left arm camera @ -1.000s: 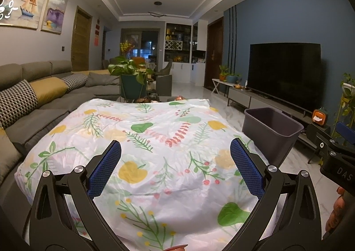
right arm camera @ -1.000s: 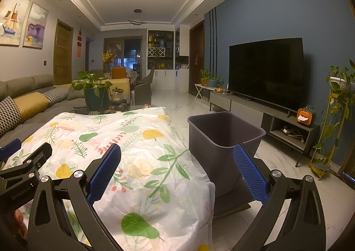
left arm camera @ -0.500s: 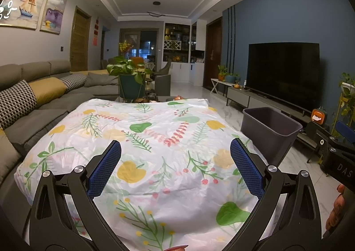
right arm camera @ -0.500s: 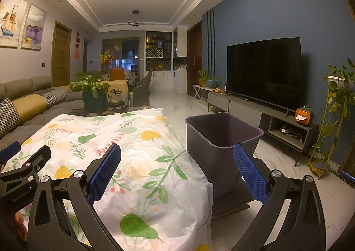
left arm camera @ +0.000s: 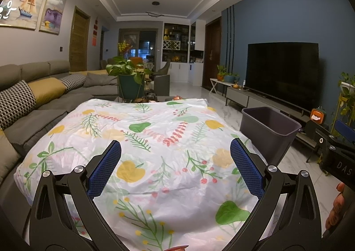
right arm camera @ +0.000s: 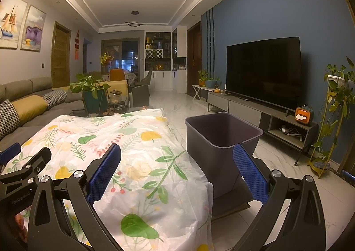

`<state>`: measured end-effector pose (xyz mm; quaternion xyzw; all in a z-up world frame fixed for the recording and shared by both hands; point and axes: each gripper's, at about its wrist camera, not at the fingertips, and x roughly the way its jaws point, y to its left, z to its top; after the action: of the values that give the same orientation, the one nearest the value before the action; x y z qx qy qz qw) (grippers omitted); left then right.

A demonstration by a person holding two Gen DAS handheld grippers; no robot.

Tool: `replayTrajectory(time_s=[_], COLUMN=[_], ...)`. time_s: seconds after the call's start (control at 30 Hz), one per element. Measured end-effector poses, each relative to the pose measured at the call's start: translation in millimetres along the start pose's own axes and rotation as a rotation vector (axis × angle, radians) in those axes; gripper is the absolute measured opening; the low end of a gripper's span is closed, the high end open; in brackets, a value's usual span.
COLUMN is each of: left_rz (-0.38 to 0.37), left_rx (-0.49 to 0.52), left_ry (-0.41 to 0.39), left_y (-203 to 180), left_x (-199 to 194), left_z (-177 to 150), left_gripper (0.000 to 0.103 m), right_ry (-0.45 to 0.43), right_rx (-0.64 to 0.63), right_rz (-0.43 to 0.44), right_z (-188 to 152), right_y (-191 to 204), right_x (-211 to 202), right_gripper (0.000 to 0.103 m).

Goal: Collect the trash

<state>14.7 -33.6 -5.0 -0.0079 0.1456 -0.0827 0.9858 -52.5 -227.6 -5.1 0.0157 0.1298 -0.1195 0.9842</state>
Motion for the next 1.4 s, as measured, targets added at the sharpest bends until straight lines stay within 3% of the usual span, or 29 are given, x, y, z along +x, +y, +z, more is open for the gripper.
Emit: replayTrajectory(time_s=[1.4], left_rz=[-0.005], left_rx=[0.002], left_ry=[-0.004], left_y=[-3.0], left_x=[-3.2], left_z=[-3.8], left_gripper=[0.097], right_ry=[0.000], right_rx=[0.000], right_rz=[-0.003], right_z=[2.3], right_y=[0.9], right_x=[-4.7], right_gripper=[0.097])
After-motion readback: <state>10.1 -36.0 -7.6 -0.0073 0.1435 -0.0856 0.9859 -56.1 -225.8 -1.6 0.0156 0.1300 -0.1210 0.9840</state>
